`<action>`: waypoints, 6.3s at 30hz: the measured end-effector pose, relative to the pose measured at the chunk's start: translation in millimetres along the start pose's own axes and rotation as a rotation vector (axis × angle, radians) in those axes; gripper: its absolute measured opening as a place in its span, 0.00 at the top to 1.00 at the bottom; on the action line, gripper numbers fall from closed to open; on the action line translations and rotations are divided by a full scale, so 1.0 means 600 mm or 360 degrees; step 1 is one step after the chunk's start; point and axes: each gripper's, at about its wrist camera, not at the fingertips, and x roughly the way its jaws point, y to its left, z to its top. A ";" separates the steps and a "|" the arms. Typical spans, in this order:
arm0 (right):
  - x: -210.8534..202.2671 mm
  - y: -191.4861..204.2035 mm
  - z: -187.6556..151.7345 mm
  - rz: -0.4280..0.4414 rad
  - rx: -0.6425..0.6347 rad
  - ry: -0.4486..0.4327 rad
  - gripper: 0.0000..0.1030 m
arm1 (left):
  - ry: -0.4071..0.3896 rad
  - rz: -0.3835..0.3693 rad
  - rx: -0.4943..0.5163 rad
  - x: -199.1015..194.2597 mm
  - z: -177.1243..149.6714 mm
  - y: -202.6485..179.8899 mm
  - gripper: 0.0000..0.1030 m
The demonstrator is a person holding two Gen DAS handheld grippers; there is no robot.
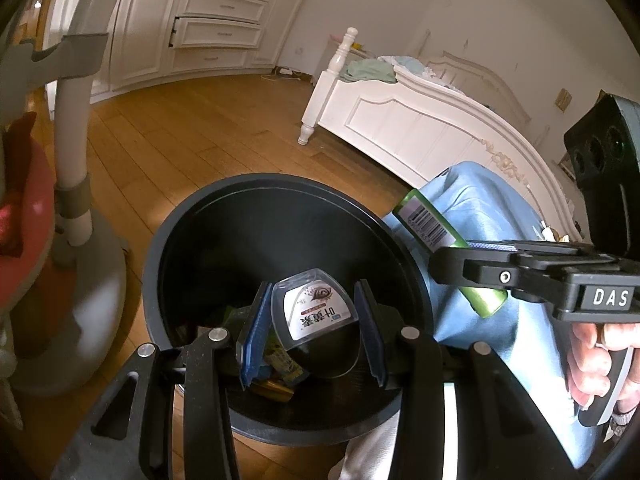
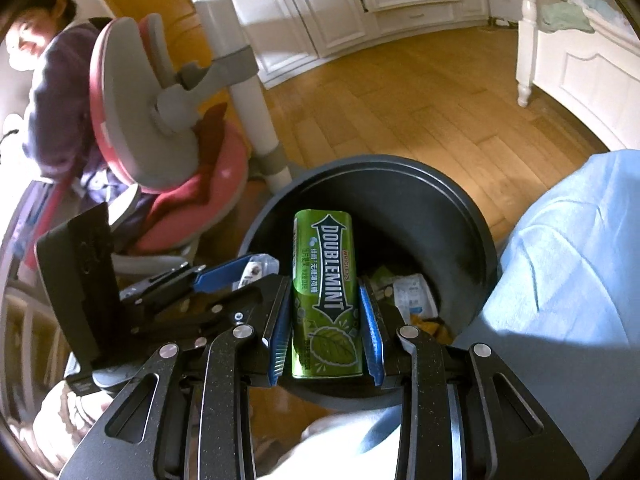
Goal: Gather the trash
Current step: 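Carry the gum and container over the black bin and open both tools, then grasp the gold stick with the right tool while the left tool grasps the black snack packet, then move both tools over the black bin and open them to drop the items, then grasp the beige paper bag with the right tool while the left tool grasps the white round lid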
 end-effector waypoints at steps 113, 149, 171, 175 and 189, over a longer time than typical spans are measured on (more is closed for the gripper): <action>-0.179 -0.027 -0.068 0.0124 0.0085 -0.0244 0.91 | -0.0083 0.0120 -0.0008 -0.043 -0.023 -0.070 0.43; -0.341 -0.223 -0.195 -0.0132 0.0357 -0.0651 0.40 | -0.0036 -0.0288 0.0426 -0.053 0.016 -0.320 0.27; -0.444 -0.495 -0.370 -0.0912 0.0066 -0.0324 0.29 | 0.0441 -0.0387 0.1042 0.147 -0.086 -0.649 0.40; -0.432 -0.516 -0.347 -0.0925 0.0086 -0.0239 0.37 | 0.0420 -0.0343 0.1098 0.151 -0.092 -0.653 0.46; -0.507 -0.504 -0.382 -0.0392 0.0571 -0.0604 0.88 | 0.0290 -0.0450 0.0927 0.131 -0.059 -0.617 0.66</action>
